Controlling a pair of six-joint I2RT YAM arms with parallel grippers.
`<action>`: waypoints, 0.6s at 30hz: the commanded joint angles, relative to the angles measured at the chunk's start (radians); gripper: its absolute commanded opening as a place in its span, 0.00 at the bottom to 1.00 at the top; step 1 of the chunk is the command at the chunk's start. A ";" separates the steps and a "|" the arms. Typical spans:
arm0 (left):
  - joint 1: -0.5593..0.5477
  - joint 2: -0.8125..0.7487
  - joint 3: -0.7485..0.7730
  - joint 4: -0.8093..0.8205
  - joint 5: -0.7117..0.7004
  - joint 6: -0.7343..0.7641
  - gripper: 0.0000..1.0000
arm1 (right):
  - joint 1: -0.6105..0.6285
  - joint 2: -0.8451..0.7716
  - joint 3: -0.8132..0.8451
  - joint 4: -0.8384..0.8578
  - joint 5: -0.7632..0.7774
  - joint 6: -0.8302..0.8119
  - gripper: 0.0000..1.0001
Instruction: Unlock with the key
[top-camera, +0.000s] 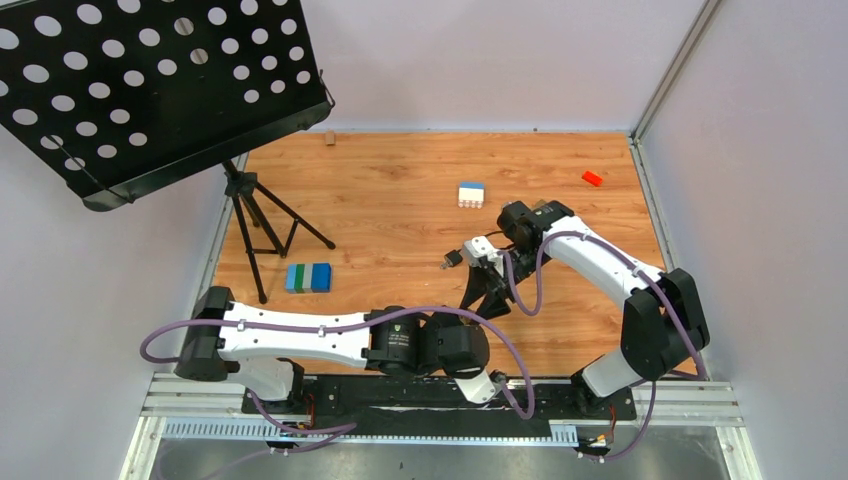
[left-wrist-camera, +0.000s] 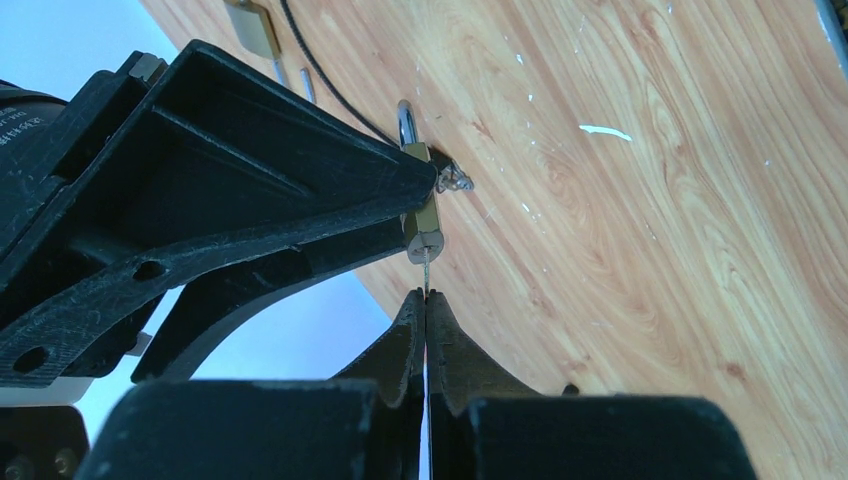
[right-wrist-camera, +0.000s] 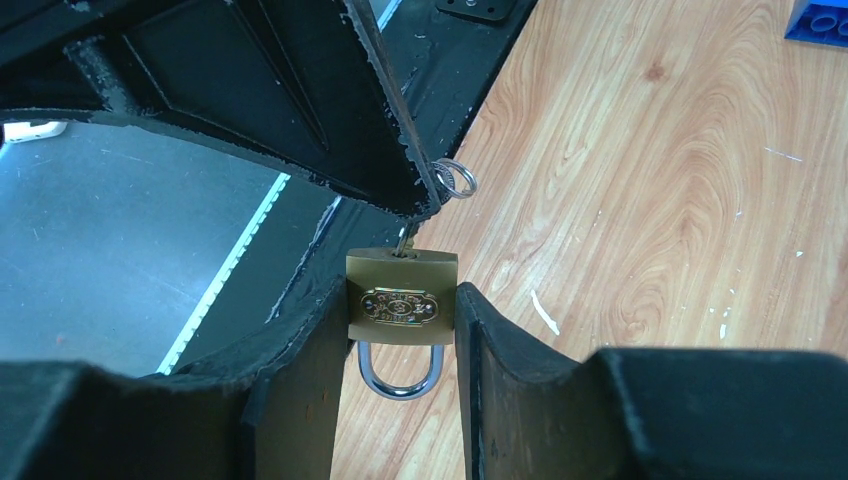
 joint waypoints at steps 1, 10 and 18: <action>-0.020 0.018 -0.004 0.046 -0.003 0.016 0.00 | 0.005 0.001 0.052 0.025 -0.100 0.037 0.00; -0.035 0.026 -0.016 0.059 -0.014 -0.005 0.00 | 0.001 0.007 0.057 0.054 -0.112 0.086 0.00; -0.037 -0.020 -0.074 0.117 -0.006 -0.030 0.00 | -0.037 -0.009 0.044 0.090 -0.144 0.114 0.00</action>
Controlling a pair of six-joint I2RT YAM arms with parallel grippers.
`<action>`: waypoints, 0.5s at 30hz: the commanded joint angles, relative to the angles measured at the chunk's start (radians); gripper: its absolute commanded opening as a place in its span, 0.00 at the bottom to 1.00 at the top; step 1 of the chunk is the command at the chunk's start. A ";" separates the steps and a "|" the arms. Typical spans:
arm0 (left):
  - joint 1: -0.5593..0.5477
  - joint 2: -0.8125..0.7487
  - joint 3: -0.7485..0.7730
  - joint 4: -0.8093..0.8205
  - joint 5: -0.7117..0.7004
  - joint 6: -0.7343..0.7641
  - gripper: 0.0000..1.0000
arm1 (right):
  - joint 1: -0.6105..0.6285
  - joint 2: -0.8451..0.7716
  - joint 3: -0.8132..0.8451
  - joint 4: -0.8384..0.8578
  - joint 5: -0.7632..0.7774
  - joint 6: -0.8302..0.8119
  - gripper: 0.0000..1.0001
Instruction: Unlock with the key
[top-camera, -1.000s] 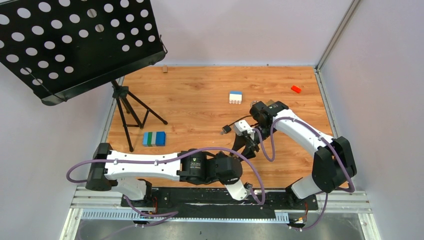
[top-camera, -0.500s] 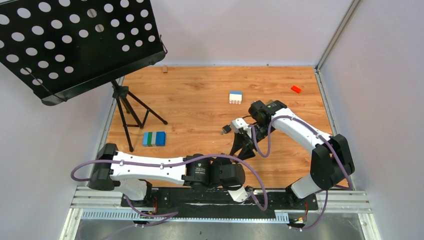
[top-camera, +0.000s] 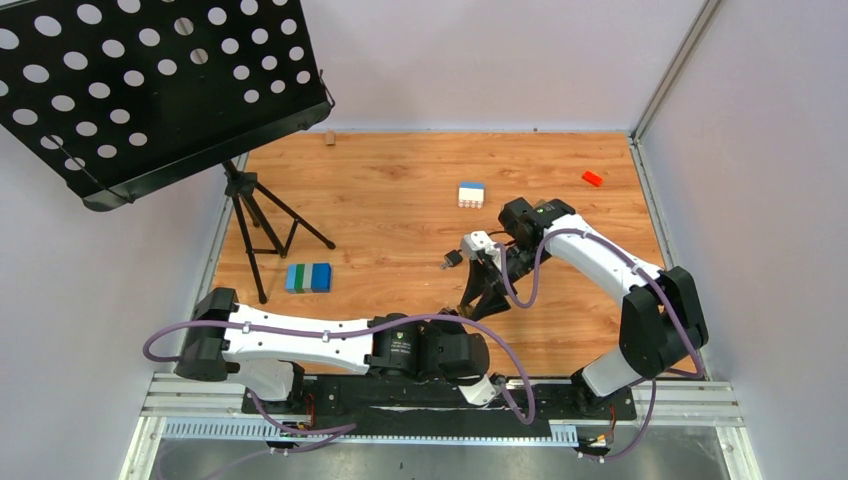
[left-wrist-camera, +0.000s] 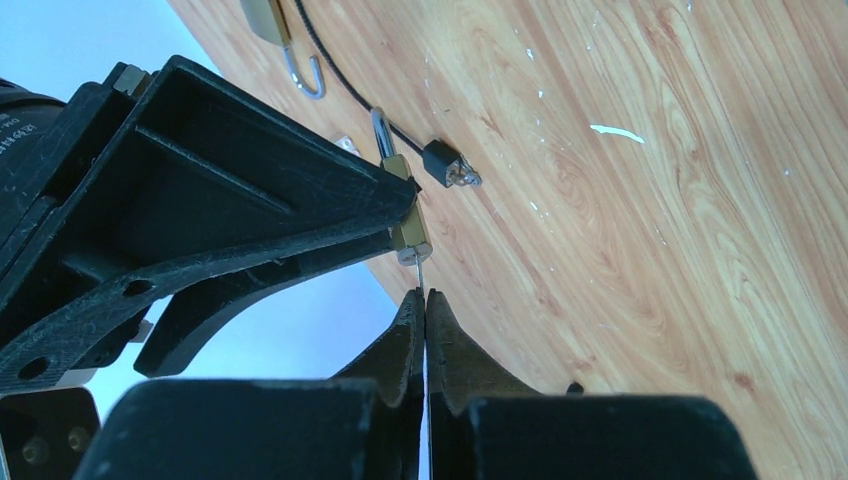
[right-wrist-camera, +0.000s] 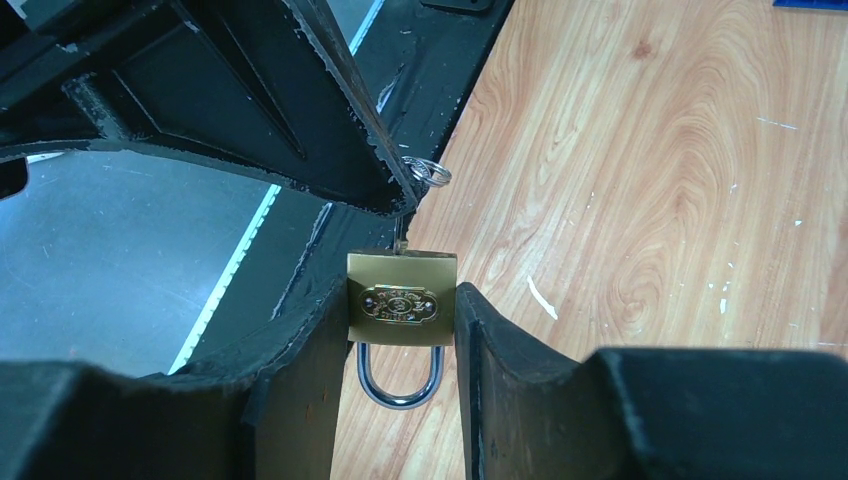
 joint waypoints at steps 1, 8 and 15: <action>-0.014 -0.032 -0.032 0.071 0.054 -0.025 0.00 | -0.019 -0.026 0.035 0.066 -0.152 0.035 0.00; -0.013 -0.072 -0.062 0.125 0.079 -0.047 0.00 | -0.030 -0.049 0.012 0.098 -0.167 0.039 0.00; -0.008 -0.112 -0.093 0.191 0.077 -0.041 0.00 | -0.042 -0.050 0.006 0.095 -0.179 0.034 0.00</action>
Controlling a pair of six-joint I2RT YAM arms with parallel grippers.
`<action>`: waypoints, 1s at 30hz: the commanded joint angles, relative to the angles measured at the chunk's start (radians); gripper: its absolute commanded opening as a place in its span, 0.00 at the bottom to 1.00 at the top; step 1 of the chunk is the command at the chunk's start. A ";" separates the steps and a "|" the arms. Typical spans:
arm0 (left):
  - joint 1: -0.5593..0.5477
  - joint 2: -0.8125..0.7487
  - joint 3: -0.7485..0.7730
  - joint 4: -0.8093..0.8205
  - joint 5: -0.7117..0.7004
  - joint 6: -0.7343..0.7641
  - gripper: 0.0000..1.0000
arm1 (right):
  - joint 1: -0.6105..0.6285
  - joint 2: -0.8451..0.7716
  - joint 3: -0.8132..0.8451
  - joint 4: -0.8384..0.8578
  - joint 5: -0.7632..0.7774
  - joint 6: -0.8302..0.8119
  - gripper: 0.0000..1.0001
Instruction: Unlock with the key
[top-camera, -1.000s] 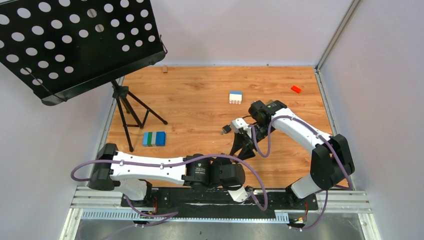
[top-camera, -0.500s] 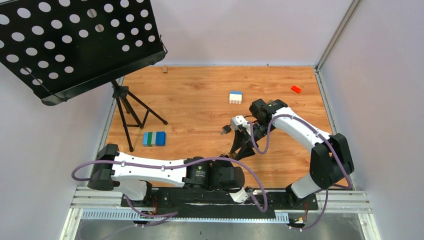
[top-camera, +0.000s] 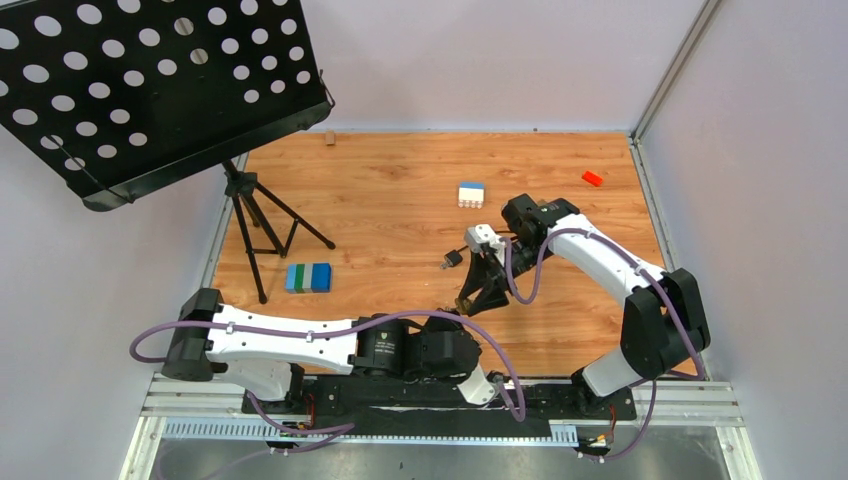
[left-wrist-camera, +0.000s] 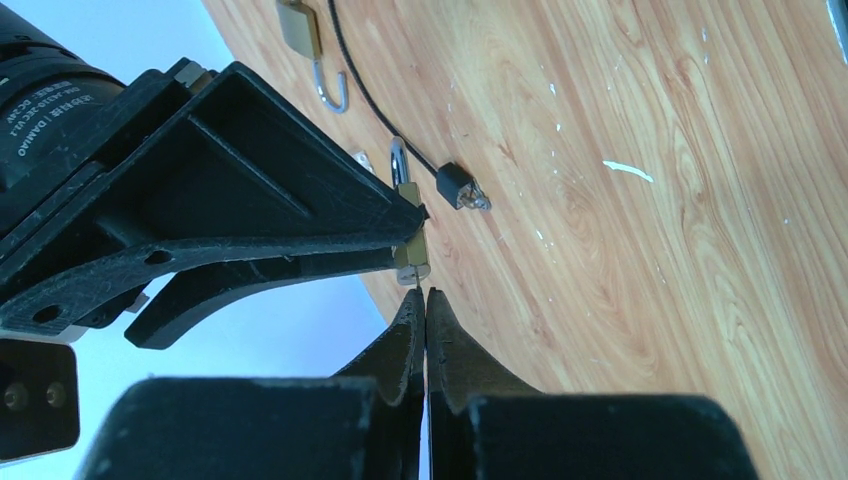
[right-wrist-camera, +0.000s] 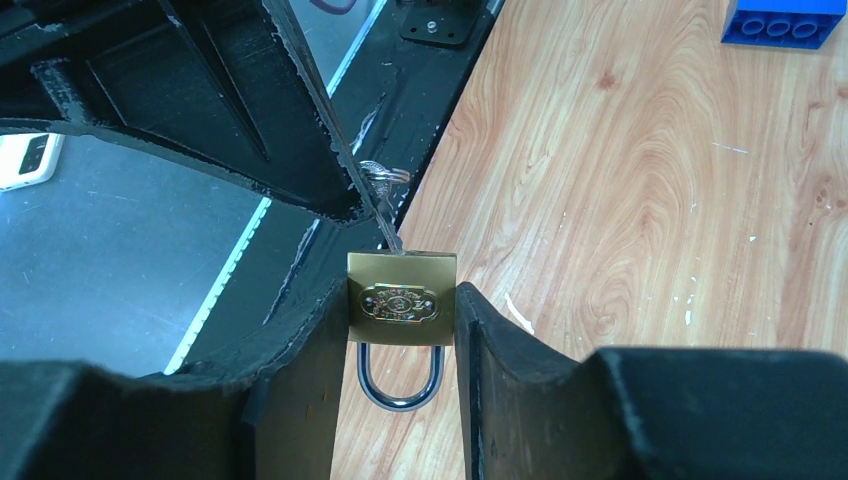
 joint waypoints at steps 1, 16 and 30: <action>-0.005 -0.040 -0.014 0.068 0.067 -0.020 0.00 | -0.013 -0.039 0.009 0.033 -0.132 -0.008 0.00; 0.038 -0.083 -0.028 0.095 0.125 -0.017 0.00 | -0.037 -0.009 0.034 -0.072 -0.162 -0.114 0.00; 0.089 -0.153 -0.098 0.162 0.164 0.002 0.00 | -0.040 -0.010 0.035 -0.087 -0.173 -0.133 0.00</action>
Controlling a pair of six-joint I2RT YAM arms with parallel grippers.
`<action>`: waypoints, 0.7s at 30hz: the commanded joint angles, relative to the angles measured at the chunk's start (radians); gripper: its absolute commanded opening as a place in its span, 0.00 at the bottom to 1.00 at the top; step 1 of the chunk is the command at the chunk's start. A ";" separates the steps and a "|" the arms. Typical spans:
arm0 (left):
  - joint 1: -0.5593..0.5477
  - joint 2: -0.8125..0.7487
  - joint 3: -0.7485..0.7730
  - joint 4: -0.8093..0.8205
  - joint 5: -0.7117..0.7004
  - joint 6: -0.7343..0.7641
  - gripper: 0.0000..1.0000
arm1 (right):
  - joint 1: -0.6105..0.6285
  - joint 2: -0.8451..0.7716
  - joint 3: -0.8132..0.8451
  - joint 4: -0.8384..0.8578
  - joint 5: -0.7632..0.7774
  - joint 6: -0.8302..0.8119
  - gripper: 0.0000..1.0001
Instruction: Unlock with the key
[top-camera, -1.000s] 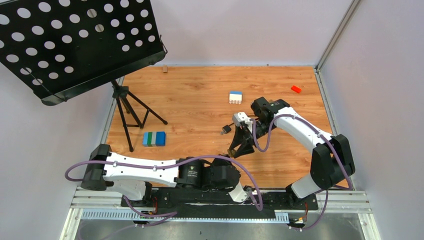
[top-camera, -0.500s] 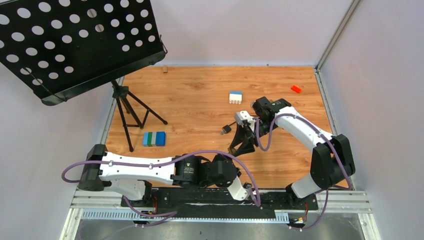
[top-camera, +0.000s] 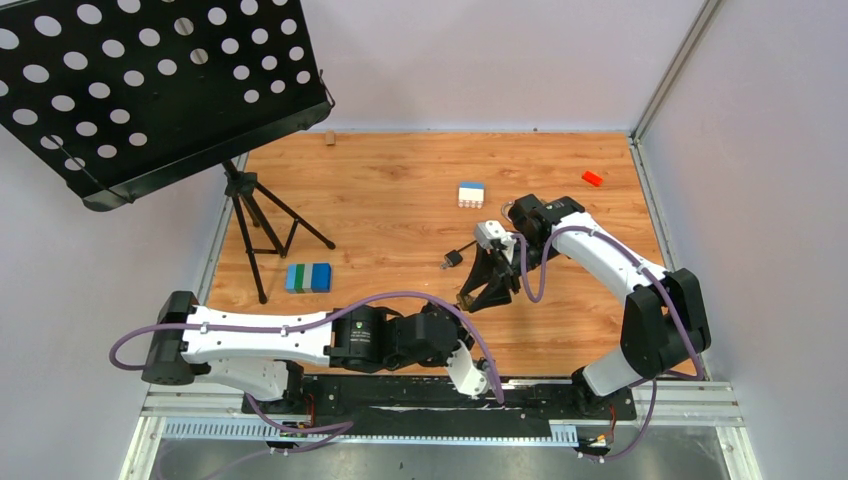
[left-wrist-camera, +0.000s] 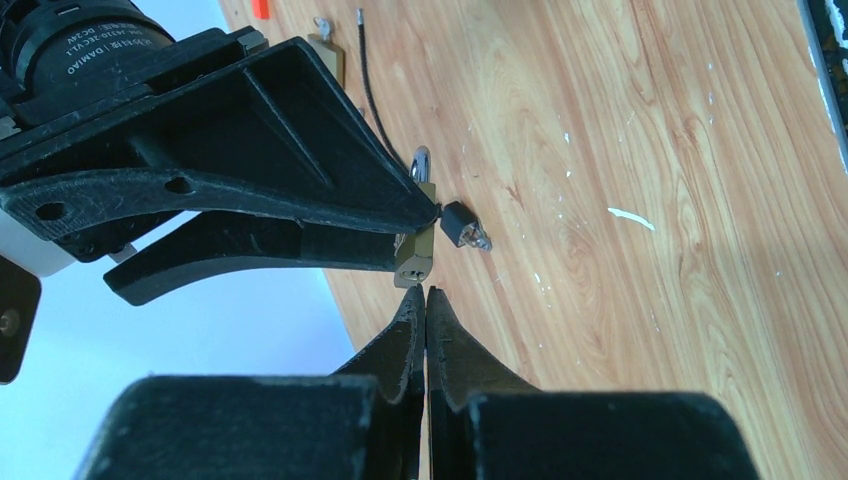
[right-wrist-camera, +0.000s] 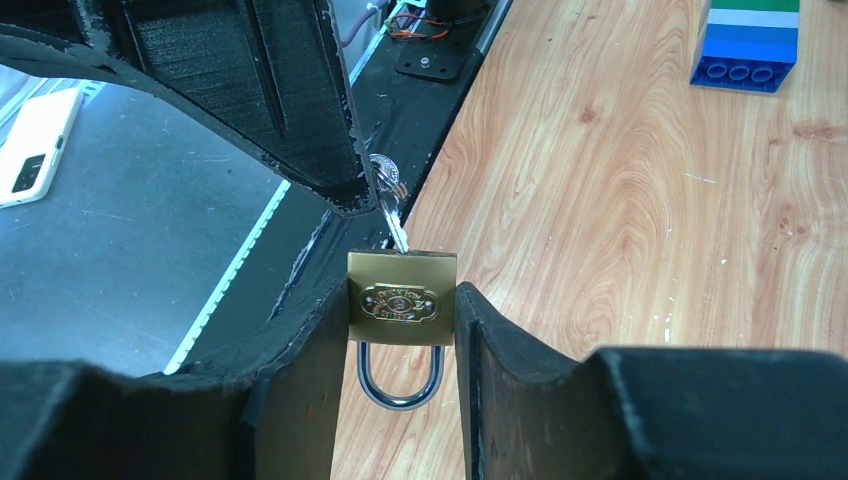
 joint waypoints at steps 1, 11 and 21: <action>0.018 -0.024 -0.011 0.032 0.040 0.001 0.00 | -0.005 -0.010 0.035 -0.023 -0.098 -0.028 0.00; 0.034 -0.017 -0.027 0.059 0.051 0.010 0.00 | -0.005 -0.017 0.026 -0.025 -0.099 -0.040 0.00; 0.081 -0.053 -0.060 0.113 0.115 -0.016 0.00 | 0.002 -0.025 0.021 -0.040 -0.103 -0.077 0.00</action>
